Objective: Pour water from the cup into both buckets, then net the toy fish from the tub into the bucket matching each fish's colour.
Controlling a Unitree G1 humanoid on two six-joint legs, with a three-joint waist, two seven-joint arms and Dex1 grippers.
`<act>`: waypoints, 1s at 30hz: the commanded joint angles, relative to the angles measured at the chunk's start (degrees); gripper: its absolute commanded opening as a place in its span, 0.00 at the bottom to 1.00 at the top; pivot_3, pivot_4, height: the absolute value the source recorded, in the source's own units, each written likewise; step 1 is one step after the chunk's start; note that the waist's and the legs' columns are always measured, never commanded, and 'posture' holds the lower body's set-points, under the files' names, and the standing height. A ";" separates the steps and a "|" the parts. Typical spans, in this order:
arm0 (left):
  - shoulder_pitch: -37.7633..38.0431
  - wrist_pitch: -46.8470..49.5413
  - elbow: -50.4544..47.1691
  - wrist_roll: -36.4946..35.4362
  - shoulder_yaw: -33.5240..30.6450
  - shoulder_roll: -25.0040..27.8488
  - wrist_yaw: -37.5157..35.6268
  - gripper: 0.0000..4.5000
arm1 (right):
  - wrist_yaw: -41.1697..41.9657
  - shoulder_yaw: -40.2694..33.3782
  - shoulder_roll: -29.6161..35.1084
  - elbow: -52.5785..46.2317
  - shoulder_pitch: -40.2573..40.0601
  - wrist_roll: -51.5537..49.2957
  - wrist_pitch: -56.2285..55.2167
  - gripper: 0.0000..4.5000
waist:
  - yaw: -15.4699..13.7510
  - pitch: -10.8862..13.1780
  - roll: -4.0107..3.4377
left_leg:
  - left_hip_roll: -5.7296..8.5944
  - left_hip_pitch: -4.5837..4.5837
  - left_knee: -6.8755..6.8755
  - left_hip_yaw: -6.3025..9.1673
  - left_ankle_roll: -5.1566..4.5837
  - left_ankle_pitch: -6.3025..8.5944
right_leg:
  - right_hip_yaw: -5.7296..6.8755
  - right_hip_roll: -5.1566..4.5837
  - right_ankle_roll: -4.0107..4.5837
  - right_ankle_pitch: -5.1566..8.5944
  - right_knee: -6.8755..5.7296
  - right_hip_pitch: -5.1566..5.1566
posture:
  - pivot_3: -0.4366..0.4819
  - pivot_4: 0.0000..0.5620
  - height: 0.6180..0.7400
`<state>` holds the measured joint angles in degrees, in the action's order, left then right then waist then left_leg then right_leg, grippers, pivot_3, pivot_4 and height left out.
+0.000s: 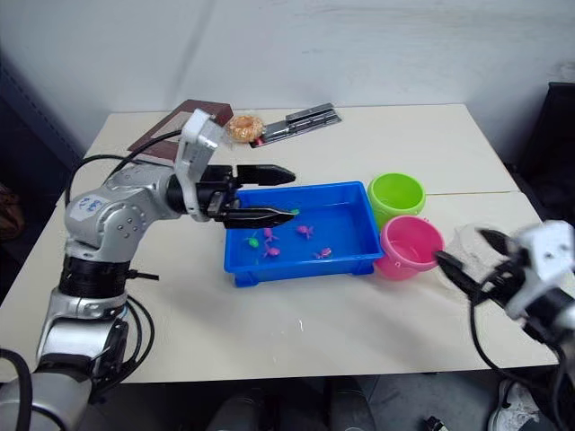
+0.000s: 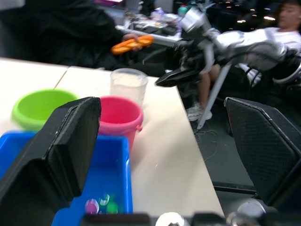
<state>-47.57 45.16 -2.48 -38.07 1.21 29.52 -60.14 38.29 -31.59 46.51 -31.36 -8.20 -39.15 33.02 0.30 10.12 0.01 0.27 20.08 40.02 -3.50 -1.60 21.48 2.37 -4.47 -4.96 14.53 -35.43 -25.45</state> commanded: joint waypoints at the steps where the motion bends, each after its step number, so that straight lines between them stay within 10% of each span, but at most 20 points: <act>1: 4.61 4.20 -6.86 -2.17 -7.50 2.44 8.29 1.00 | 7.64 12.66 1.57 1.51 13.26 -2.43 0.04 0.99 | 0.12 0.08 0.13 | -0.01 0.00 0.00 0.02 0.01 0.00 | 0.02 0.00 0.00 0.00 -0.01 0.00 | 0.48 0.27 1.00; 8: 34.95 14.63 -31.93 -1.42 -29.64 2.38 30.78 1.00 | 18.72 33.08 -5.71 8.79 37.19 -1.28 -0.03 0.99 | 0.16 0.12 0.22 | -0.02 0.16 -0.04 0.27 0.10 0.12 | 0.25 -0.28 0.00 0.00 0.27 -0.09 | 0.48 0.27 1.00; 19: 83.41 11.69 -45.42 -4.73 -65.95 -12.79 36.20 1.00 | 31.51 42.82 -17.36 26.63 49.96 5.12 -7.70 0.99 | -0.08 0.08 0.57 | 0.05 0.25 0.06 0.68 -0.05 0.39 | 0.59 -0.56 0.20 0.11 0.74 0.08 | 0.48 0.27 1.00; 30: 62.69 21.74 -27.92 -2.64 -54.05 6.58 49.78 1.00 | 30.85 41.51 -18.82 24.63 49.01 6.36 -7.69 0.99 | -0.22 0.02 0.48 | 0.09 0.12 -0.02 1.11 0.32 0.27 | 0.77 -0.60 0.73 0.40 0.06 0.02 | 0.48 0.27 1.00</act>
<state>17.25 65.01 -34.79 -43.15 -55.09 34.08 -12.90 69.83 12.27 27.43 -3.84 41.02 -31.90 25.14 0.08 10.14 0.49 0.36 20.20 39.99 -2.38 -1.26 21.74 3.14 -5.07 -4.22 14.94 -35.44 -25.44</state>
